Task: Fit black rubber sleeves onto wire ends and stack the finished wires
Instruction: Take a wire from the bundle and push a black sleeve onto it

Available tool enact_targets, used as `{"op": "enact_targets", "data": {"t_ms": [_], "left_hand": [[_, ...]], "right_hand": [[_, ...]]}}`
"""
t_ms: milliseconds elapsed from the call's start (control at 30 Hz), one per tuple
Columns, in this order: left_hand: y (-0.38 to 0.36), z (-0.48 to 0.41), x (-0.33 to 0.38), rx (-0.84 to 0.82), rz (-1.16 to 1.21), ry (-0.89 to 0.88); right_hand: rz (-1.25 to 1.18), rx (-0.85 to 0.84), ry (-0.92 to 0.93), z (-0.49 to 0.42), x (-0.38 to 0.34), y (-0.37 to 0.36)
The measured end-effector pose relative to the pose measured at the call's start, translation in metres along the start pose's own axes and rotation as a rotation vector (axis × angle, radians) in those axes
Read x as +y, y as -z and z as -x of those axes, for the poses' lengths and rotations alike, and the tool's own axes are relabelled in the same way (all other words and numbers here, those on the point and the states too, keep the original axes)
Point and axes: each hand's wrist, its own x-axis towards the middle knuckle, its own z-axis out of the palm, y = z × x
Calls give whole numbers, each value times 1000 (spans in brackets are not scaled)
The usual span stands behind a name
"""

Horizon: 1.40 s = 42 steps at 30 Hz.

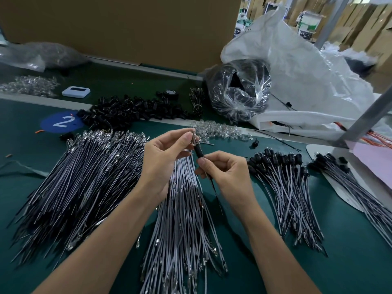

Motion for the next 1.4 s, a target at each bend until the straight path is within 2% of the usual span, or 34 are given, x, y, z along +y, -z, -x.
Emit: {"op": "enact_targets", "data": {"t_ms": [233,467,800,1000,1400], "left_hand": [[1,0,3,-37,-20,-3],[2,-2,1,15,21,5],[1,-1,1,19,37,52],[2,-1,2,-38,41,36],[1,-1,2,-37,41,36]], "right_hand": [[-9,-13,-9,0,-1,0],[27,17,39,-1,-1,1],[127,140,83,0,2,-2],[78,116,46,-1,0,0],[65,117,47,0,-2,0]]}}
